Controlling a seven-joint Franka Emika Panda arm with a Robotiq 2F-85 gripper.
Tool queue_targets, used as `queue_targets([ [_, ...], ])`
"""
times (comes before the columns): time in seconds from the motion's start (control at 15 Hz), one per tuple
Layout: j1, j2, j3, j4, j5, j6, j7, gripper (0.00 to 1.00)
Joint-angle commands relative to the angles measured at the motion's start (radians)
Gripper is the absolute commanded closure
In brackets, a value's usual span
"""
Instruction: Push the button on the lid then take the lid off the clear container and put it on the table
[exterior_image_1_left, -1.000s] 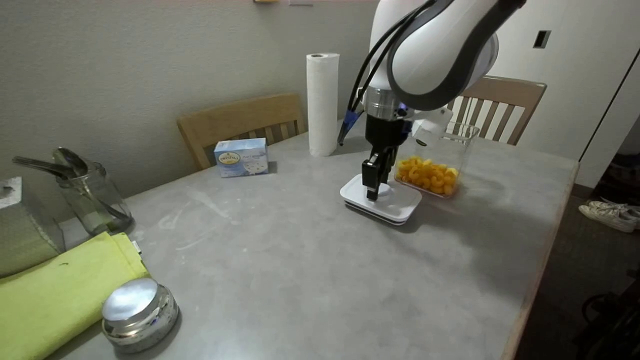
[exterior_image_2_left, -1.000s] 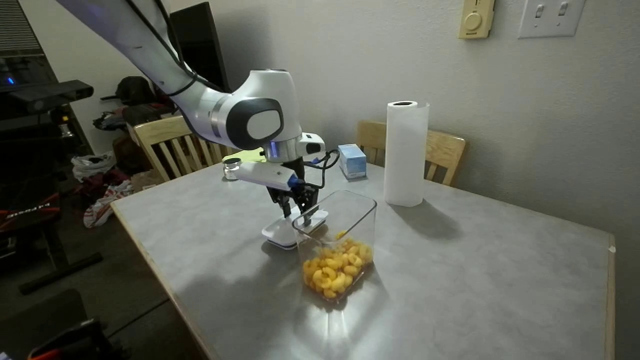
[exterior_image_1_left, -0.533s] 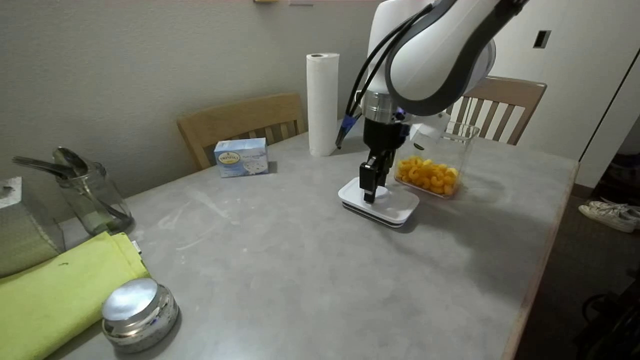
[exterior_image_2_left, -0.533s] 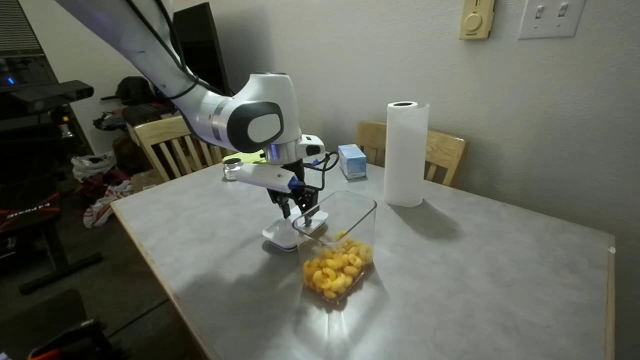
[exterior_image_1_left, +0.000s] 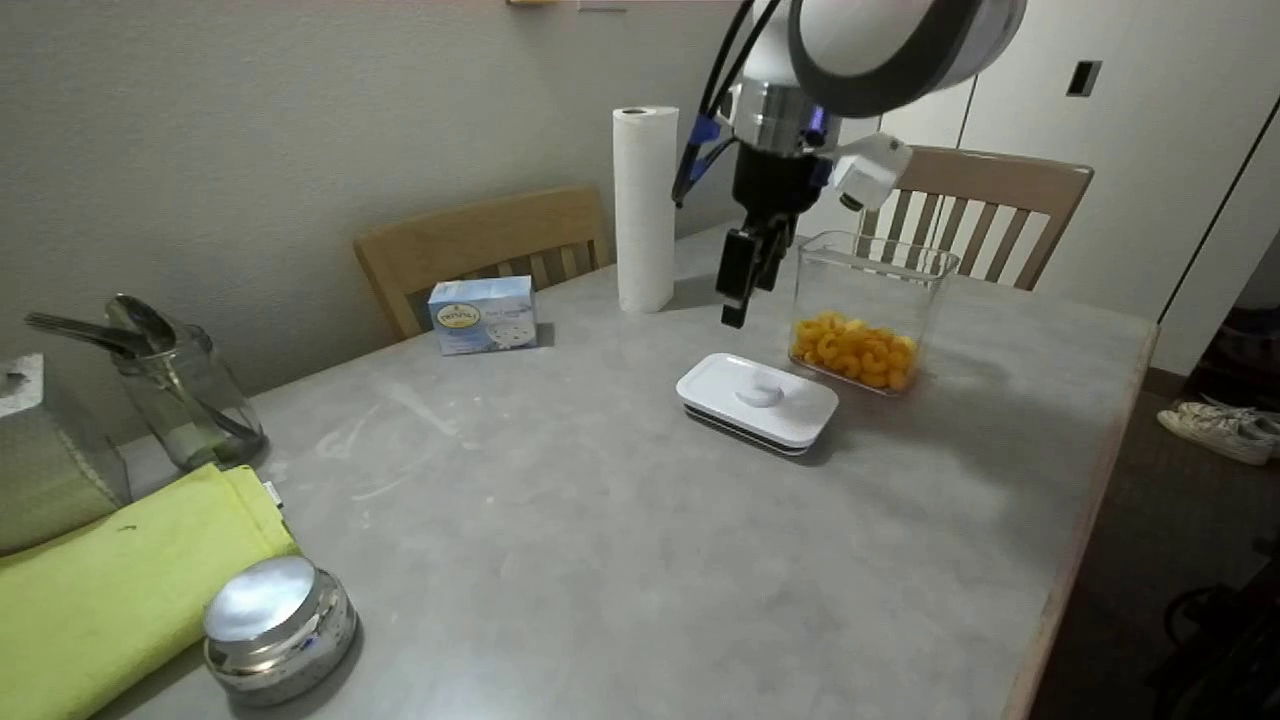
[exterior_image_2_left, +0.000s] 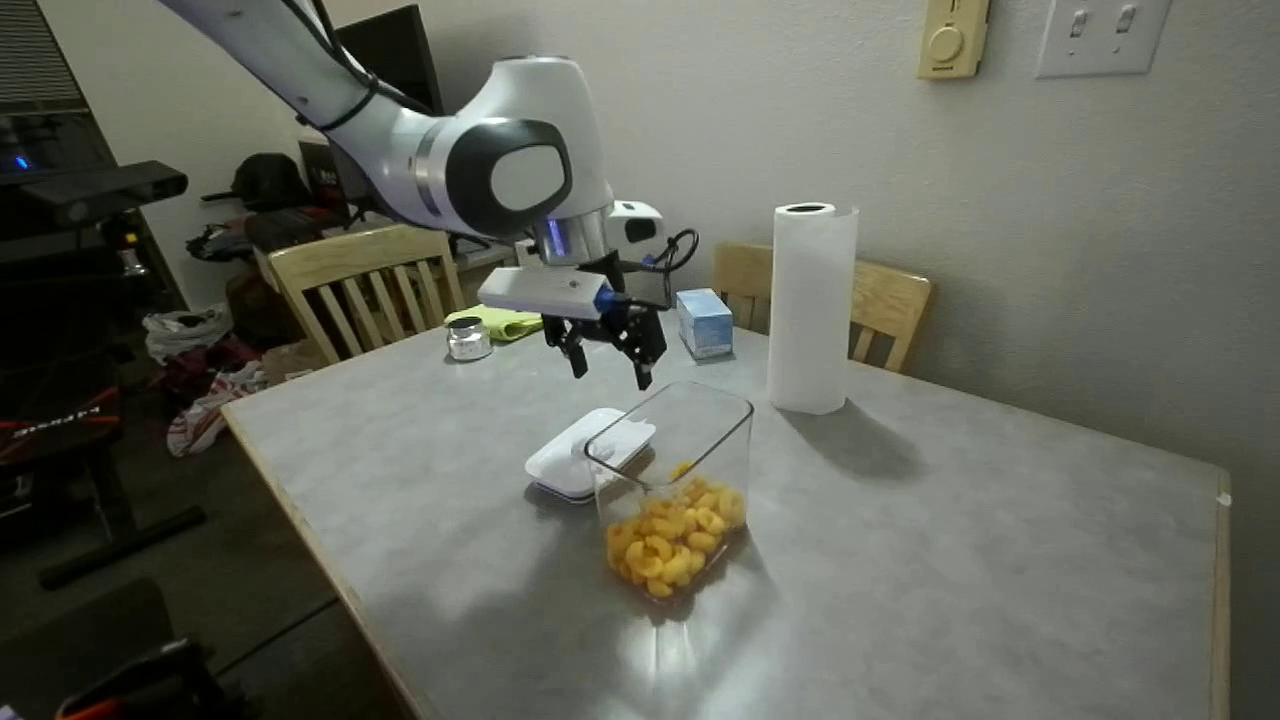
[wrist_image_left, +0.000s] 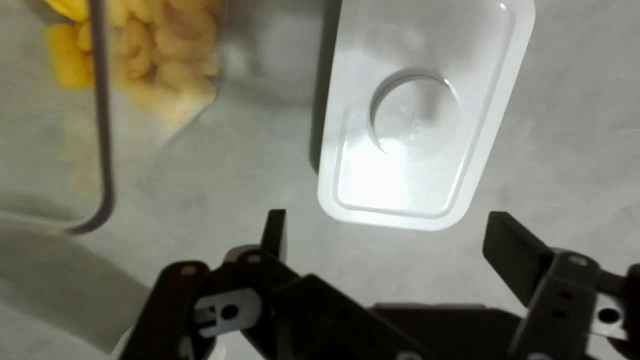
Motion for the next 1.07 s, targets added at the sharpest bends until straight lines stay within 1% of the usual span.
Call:
queue_targets([
  [0.0,-0.043,-0.131,0.018,-0.047,0.039,-0.075,-0.084,0.0],
  [0.27,-0.064,-0.254,0.016,-0.058,0.129,-0.189,-0.186,0.0],
  [0.53,-0.054,-0.335,-0.015,-0.06,0.178,-0.257,-0.23,0.0],
  [0.73,-0.049,-0.365,-0.032,-0.054,0.205,-0.319,-0.244,0.0],
  [0.8,-0.034,-0.333,-0.034,-0.03,0.172,-0.286,-0.202,0.0],
  [1.0,-0.034,-0.345,-0.04,-0.03,0.181,-0.31,-0.21,0.0],
])
